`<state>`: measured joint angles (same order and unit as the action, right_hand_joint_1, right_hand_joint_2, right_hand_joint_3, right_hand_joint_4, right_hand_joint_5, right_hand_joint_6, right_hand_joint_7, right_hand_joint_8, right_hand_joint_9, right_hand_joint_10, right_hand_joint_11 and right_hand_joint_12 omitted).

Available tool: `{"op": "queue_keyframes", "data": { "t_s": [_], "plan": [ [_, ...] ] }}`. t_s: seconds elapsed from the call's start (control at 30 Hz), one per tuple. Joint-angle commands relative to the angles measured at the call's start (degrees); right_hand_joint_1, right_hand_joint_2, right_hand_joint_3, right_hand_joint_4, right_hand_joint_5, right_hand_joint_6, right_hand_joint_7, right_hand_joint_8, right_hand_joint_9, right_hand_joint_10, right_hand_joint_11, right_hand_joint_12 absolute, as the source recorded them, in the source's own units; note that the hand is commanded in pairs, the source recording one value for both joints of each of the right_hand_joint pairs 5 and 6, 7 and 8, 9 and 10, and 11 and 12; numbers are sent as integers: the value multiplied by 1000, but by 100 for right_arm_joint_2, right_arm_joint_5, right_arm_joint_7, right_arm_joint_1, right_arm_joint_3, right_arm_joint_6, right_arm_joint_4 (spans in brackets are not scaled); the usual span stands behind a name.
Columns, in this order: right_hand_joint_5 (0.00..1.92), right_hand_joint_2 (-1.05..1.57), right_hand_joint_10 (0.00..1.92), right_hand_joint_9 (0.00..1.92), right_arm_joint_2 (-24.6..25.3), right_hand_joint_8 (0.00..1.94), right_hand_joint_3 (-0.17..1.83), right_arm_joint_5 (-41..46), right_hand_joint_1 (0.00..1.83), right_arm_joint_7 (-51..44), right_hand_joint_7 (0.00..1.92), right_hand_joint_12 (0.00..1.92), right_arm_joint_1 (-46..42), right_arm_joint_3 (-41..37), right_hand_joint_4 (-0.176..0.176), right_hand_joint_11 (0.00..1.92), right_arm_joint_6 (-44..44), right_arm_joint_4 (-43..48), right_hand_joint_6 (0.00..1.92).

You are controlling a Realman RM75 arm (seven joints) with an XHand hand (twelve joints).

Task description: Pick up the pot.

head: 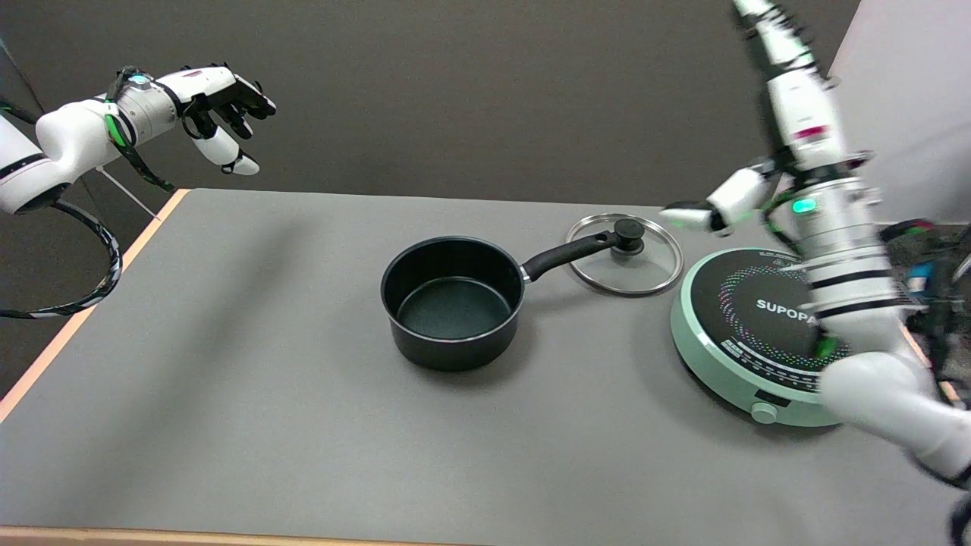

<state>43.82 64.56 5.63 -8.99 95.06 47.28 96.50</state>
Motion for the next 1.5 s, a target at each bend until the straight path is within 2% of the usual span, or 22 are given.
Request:
{"op": "queue_keyframes", "data": {
  "t_s": [0.03,0.27,0.5,0.67,0.93,1.37,1.5],
  "plan": [
    [53,-616,53,53,1668,53,1019,930,1267,-4254,53,53,1964,2427,-142,53,-1240,100,53],
    [48,-691,48,48,2163,48,1000,930,1298,-4312,48,48,2093,2615,-153,48,-1429,-651,48],
    [43,-787,43,43,2229,43,989,962,1325,-4305,43,43,1848,2536,-157,43,-1604,-1020,43],
    [41,-836,41,41,2006,41,1025,962,1322,-4264,41,41,1718,2439,-149,41,-1981,-1141,41],
    [39,-871,39,39,1454,39,936,962,1327,-4256,39,39,1734,2208,-108,39,-2835,-1077,39],
    [75,-863,75,75,1158,75,899,882,1344,-4256,75,75,2166,1710,-98,75,-4068,-1383,75],
    [68,-837,68,68,1126,68,855,882,1345,-4256,68,68,2471,1744,-69,68,-4463,-1591,68]
  ]
}}
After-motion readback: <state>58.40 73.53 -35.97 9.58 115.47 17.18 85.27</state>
